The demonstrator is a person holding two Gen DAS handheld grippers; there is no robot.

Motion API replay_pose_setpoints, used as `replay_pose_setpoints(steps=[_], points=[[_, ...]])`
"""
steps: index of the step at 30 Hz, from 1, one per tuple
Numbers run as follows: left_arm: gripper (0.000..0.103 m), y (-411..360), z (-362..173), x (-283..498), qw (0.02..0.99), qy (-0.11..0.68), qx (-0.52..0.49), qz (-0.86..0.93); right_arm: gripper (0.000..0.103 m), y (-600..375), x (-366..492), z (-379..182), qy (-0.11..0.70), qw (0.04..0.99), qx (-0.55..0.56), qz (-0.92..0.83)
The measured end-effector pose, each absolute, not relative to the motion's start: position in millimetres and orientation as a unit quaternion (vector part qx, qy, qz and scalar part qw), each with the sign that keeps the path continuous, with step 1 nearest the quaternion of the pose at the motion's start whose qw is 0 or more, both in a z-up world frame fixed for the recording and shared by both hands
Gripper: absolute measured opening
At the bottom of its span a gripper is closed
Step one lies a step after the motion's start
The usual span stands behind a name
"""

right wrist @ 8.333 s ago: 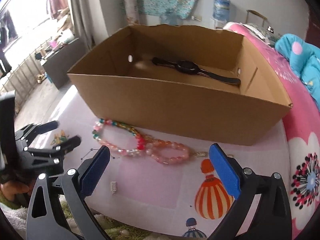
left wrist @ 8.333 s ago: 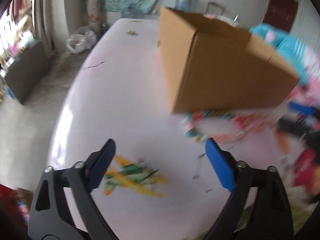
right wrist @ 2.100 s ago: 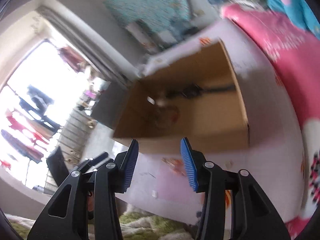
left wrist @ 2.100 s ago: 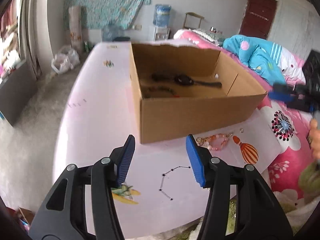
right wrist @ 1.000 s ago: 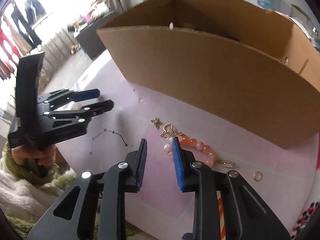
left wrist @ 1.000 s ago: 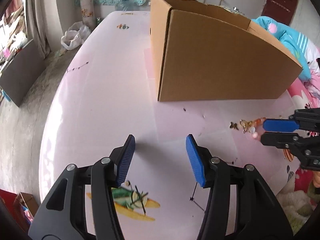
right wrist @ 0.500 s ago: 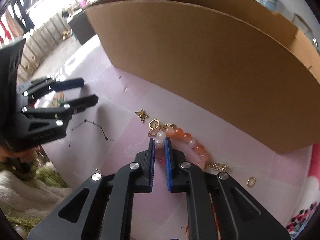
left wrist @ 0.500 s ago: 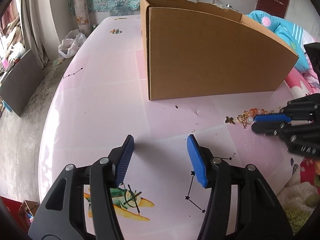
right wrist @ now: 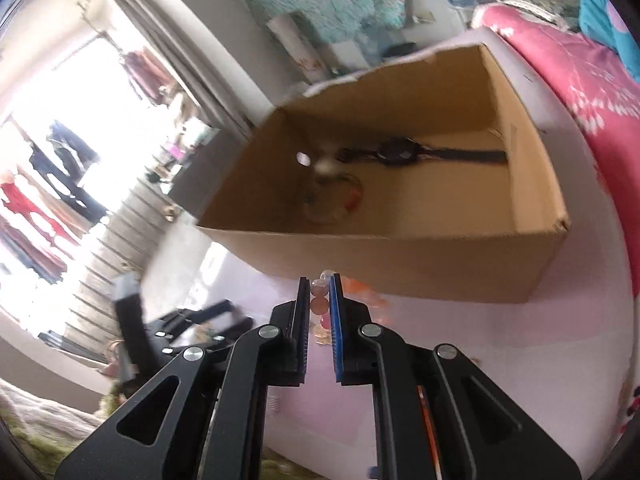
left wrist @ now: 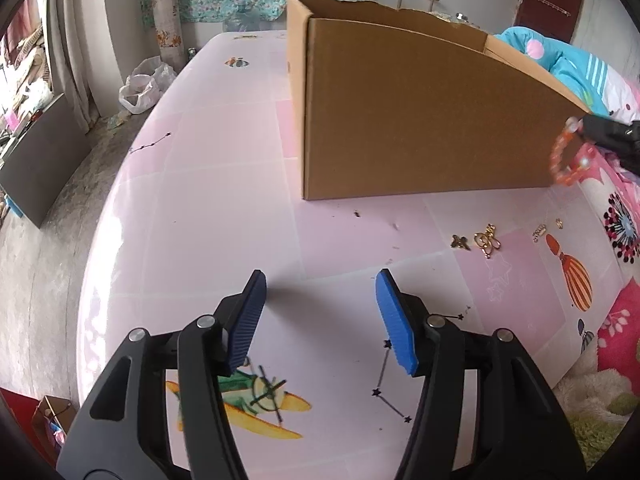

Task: Organize jewelry
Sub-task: 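Close the right gripper on the orange-beaded bracelet and lift it, then lower the orange bracelet in front of the left gripper and open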

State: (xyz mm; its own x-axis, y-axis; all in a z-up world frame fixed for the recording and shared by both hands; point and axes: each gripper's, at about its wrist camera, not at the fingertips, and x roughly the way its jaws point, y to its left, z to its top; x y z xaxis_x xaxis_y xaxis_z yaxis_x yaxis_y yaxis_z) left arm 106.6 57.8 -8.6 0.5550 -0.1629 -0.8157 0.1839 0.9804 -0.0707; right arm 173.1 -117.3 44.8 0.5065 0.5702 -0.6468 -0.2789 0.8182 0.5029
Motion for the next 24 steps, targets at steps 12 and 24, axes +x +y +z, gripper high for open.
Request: replay_pose_setpoints(steps=[12,24], points=[[0.054,88,-1,100,0.887,0.458,-0.008,-0.050,0.010,-35,186,17,0.465,0.812,0.123,0.331],[0.058,107,-1,93,0.888,0.459,-0.017,-0.020,0.012,25,184,-24,0.510,0.794,0.003,0.332]])
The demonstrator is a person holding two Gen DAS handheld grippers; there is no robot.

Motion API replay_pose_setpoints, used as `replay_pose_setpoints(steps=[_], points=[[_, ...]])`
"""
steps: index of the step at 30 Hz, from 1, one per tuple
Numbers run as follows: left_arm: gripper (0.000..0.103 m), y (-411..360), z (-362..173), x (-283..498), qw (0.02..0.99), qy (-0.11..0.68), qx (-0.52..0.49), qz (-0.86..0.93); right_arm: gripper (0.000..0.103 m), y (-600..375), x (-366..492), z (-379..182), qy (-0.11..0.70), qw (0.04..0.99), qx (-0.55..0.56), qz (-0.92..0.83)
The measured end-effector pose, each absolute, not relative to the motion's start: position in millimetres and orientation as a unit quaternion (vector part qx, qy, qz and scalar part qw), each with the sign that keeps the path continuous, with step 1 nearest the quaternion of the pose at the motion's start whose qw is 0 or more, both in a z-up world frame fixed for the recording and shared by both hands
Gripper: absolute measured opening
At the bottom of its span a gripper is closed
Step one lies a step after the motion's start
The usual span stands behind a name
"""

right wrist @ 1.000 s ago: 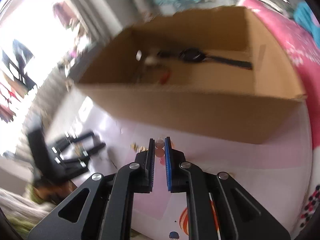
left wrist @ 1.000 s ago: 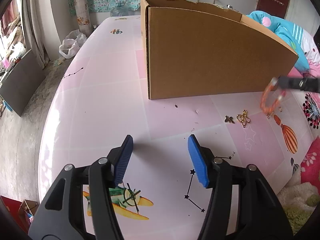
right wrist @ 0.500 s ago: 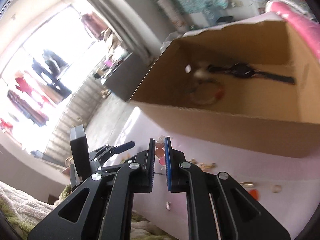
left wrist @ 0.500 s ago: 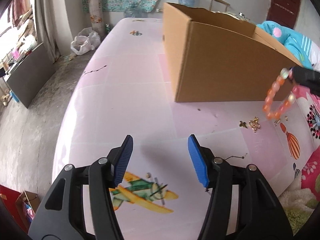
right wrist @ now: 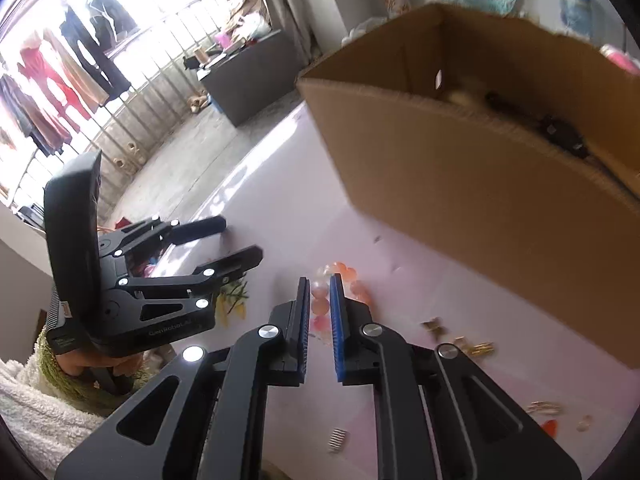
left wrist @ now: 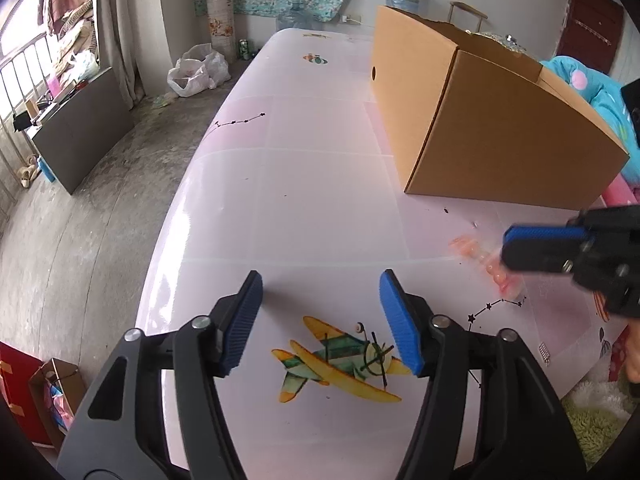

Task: Organize jewelry
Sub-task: 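Lower the orange bracelet in front of the left gripper and open, then close the left gripper on the orange-beaded bracelet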

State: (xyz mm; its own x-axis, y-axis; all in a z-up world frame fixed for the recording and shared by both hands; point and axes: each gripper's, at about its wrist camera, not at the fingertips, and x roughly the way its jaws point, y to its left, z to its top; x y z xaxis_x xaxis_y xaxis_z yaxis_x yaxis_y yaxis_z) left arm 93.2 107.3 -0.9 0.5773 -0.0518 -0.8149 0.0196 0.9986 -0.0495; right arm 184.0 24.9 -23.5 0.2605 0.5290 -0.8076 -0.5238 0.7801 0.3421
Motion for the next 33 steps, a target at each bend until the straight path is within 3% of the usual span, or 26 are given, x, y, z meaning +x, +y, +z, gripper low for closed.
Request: replay_pose_setpoints(steps=[3,19,33], points=[[0.058,106,0,92,0.888,0.459,-0.018,-0.020,0.028,13,189,-24,0.512,0.796,0.036,0.322],[0.062,55,21,78,0.883,0.440,-0.032,-0.162,0.028,-112,164,-9,0.486,0.846,0.104,0.193],[0.062,8,9,77,0.881,0.429,0.006,-0.200,0.028,-111,159,-30,0.488,0.849,0.095,0.180]])
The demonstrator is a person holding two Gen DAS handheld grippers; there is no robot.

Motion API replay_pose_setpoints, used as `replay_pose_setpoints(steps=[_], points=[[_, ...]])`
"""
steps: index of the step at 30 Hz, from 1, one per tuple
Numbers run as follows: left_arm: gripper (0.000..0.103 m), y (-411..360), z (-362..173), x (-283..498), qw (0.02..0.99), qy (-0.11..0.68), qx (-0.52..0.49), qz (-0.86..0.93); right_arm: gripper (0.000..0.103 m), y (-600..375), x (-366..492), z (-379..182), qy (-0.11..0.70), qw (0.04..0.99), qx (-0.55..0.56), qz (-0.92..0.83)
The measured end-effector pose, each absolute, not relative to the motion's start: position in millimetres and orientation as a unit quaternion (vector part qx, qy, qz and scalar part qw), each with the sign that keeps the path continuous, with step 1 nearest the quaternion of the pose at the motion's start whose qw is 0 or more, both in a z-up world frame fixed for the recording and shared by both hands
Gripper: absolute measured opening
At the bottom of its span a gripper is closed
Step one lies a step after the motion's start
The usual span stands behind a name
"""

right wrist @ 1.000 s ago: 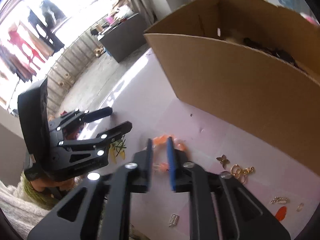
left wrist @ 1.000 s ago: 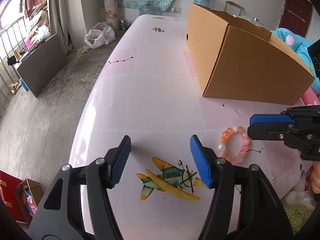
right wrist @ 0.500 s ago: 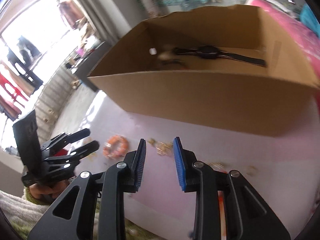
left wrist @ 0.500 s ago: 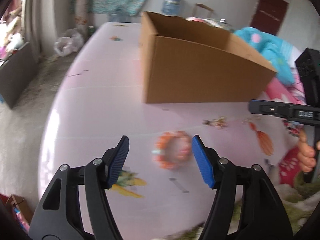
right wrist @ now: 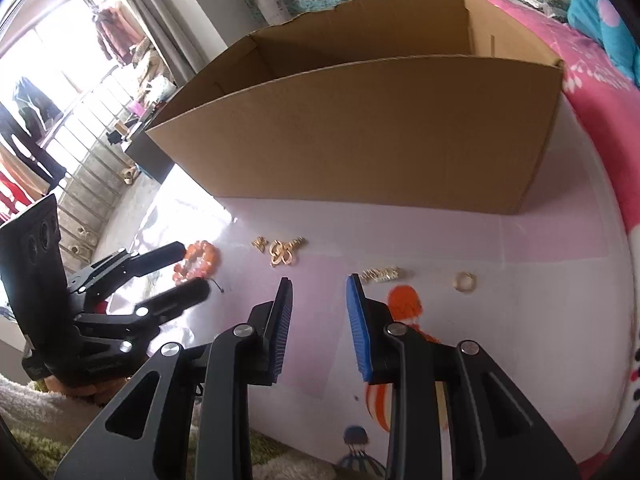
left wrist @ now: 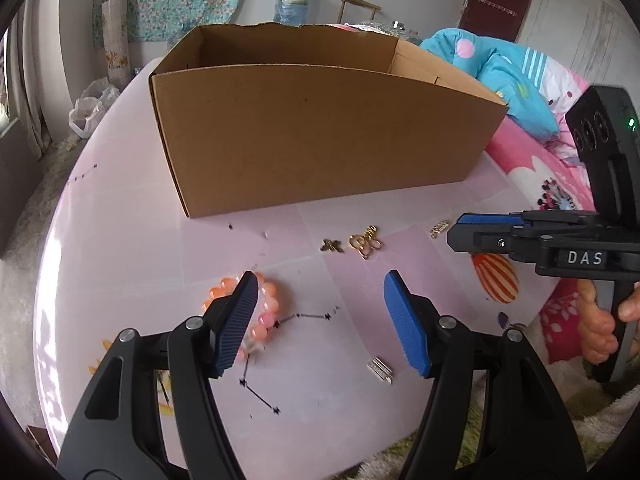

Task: Organize jewelry
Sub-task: 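Close the left gripper on the orange-beaded bracelet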

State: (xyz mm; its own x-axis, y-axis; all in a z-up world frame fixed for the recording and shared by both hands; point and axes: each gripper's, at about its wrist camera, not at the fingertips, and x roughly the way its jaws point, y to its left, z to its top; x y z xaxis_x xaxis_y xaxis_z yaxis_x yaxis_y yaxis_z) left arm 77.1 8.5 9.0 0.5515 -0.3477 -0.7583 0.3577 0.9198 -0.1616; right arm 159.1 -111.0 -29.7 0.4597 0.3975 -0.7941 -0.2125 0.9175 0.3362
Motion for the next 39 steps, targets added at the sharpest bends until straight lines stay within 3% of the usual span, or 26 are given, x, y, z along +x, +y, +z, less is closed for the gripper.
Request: replay_pose_setpoints(steps=[4,16,23,39], points=[[0.060,0,7,85,0.887,0.418,0.028,-0.192,0.028,-101,166,-32,0.493,0.844,0.091,0.192],[0.039,-9,-3,106,0.879,0.423,0.071,-0.209,0.028,-91,175,-47,0.512,0.833,0.075,0.195],[0.037,-14,-7,116,0.872,0.432,0.086,-0.212,0.028,-95,183,-51,0.518,0.829,0.088,0.192],[0.012,-27,-15,118,0.868,0.424,0.124,-0.229,0.028,-105,185,-53,0.517,0.829,0.098,0.189]])
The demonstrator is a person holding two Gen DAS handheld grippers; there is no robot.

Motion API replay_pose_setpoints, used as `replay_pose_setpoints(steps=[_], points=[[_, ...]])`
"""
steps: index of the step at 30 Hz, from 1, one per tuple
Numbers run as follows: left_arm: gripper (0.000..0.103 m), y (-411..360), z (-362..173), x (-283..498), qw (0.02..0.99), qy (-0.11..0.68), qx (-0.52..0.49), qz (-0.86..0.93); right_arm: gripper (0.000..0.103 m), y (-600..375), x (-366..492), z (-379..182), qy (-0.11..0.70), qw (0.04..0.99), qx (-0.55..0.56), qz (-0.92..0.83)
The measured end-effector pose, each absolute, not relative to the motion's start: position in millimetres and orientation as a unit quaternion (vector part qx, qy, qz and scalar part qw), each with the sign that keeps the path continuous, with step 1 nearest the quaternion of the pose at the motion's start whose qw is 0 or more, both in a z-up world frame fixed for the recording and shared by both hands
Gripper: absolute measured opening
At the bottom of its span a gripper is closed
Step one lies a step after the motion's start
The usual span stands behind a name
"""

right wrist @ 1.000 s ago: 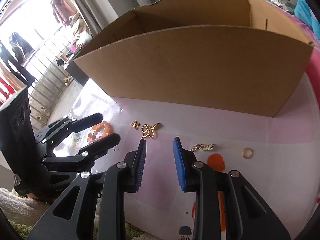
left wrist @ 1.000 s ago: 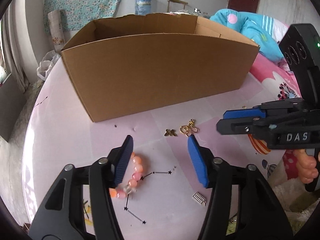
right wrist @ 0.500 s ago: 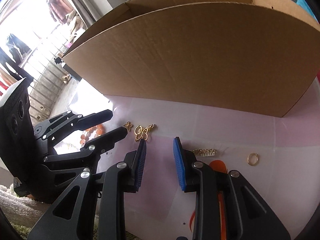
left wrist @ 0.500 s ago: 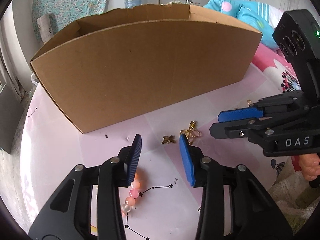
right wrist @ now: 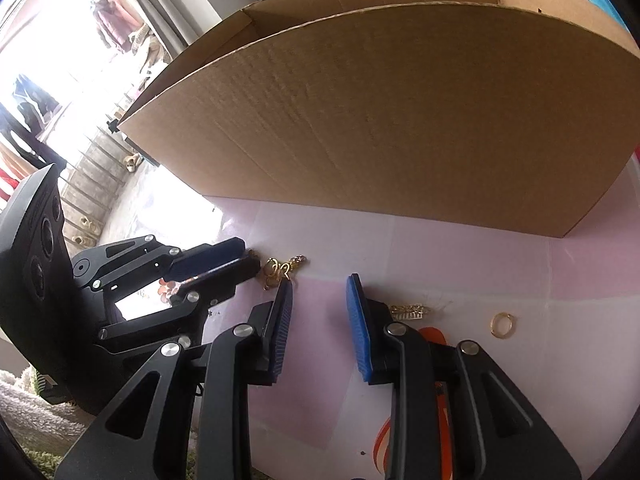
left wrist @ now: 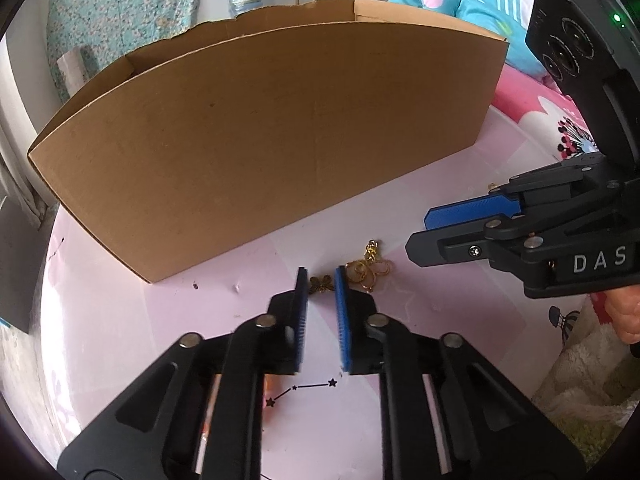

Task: Organize jewelry
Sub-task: 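Close the left gripper on the orange-beaded bracelet, then grasp the silver spring charm with the right gripper while the left holds the bracelet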

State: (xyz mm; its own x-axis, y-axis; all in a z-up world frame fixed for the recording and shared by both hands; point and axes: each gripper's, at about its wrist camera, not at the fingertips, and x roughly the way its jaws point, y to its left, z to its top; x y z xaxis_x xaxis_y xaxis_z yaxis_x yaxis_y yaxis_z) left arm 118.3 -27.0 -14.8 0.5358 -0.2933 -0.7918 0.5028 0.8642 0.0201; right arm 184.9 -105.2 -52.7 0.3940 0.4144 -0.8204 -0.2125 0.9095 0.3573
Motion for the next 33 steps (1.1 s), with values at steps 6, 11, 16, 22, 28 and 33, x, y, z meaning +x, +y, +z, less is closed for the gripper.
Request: replay_pose_setpoints(steps=[6,11,16,22,28,33], points=[[0.012,-22,-14,116,0.869,0.423,0.117,-0.229,0.028,-110,181,-48,0.513,0.833,0.099,0.184],[0.012,-9,-13,121,0.866,0.436,0.082,-0.231,0.028,-109,171,-41,0.504,0.833,0.085,0.213],[0.012,7,-13,131,0.857,0.450,0.035,-0.246,0.028,-91,152,-36,0.500,0.821,0.046,0.271],[0.012,14,-11,136,0.854,0.454,0.030,-0.252,0.028,-63,135,-45,0.519,0.798,0.004,0.305],[0.012,18,-12,137,0.853,0.456,0.016,-0.254,0.028,-46,130,-51,0.530,0.792,-0.016,0.301],[0.012,23,-12,138,0.852,0.456,0.001,-0.257,0.028,-32,127,-47,0.523,0.801,-0.045,0.288]])
